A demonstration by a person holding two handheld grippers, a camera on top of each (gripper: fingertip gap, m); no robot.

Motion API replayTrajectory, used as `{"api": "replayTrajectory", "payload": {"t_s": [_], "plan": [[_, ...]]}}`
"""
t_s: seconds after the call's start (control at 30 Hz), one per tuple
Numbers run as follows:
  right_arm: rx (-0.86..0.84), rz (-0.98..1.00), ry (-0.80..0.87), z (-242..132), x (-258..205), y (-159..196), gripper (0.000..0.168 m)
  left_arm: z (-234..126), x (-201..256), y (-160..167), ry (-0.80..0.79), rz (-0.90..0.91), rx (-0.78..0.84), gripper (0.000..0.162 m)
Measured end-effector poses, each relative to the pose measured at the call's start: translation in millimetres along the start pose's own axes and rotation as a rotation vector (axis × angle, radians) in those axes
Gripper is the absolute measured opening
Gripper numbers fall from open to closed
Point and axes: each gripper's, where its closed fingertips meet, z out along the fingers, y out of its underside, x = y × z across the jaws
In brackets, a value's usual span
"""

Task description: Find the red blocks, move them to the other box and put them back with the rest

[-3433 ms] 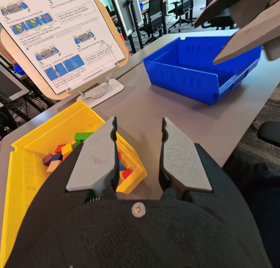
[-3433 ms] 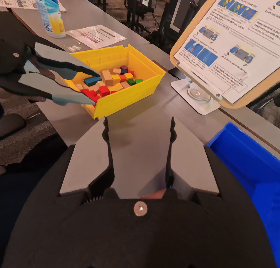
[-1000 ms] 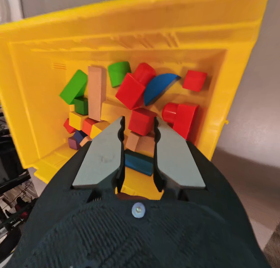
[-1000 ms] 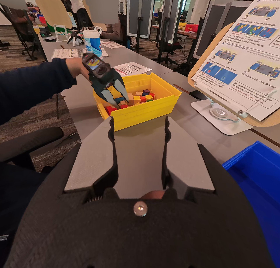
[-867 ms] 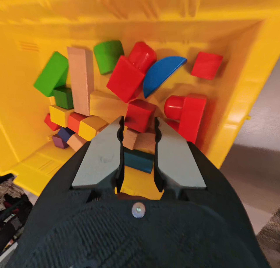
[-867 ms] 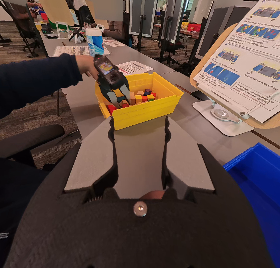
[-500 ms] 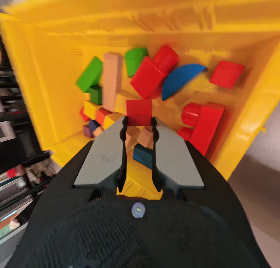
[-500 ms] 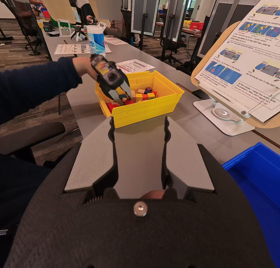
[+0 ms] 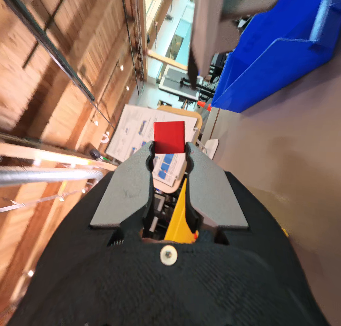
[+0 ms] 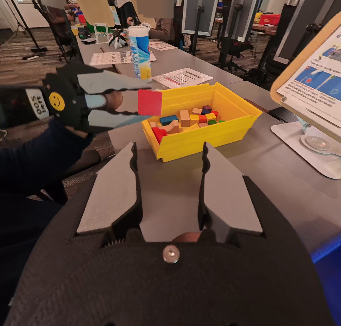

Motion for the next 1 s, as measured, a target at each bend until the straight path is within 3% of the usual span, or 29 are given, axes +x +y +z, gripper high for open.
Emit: {"api": "replayTrajectory", "payload": {"t_s": [0.17,0.27,0.33,0.53,0.57,0.67,0.77,0.9,1.0], "plan": [[-0.003,-0.024,-0.074,18.3,-26.0,1.3,0.071,-3.6,10.7,-28.1,-0.036,0.143,0.063,0.03],[0.01,-0.019,-0.103,24.9,-34.3,0.6,0.067,0.4,23.1,-29.2,-0.032,0.229,0.048,0.03],[-0.013,-0.036,-0.111,25.6,-35.6,5.0,0.03,3.1,28.2,-26.4,-0.034,0.264,0.03,0.03],[-0.027,-0.058,-0.071,19.4,-26.5,4.4,0.029,4.0,27.6,-24.6,-0.025,0.184,0.045,0.028],[-0.018,-0.065,-0.041,15.6,-20.2,1.9,0.029,2.7,25.9,-20.8,-0.017,0.161,0.035,0.016],[0.022,-0.065,0.061,-7.2,7.5,-8.3,0.029,-6.0,26.7,-10.4,0.094,0.008,0.012,0.0],[0.054,-0.06,0.256,-46.8,58.3,-13.8,0.029,-10.9,-4.4,10.2,0.011,-0.107,-0.069,0.0],[-0.066,-0.003,0.569,-105.8,140.8,19.5,0.03,-17.7,-37.3,48.5,-0.098,-0.266,-0.229,0.0],[-0.186,0.1,0.611,-126.0,173.7,59.3,0.03,-19.0,-42.1,64.4,-0.112,-0.372,-0.278,0.0]]}}
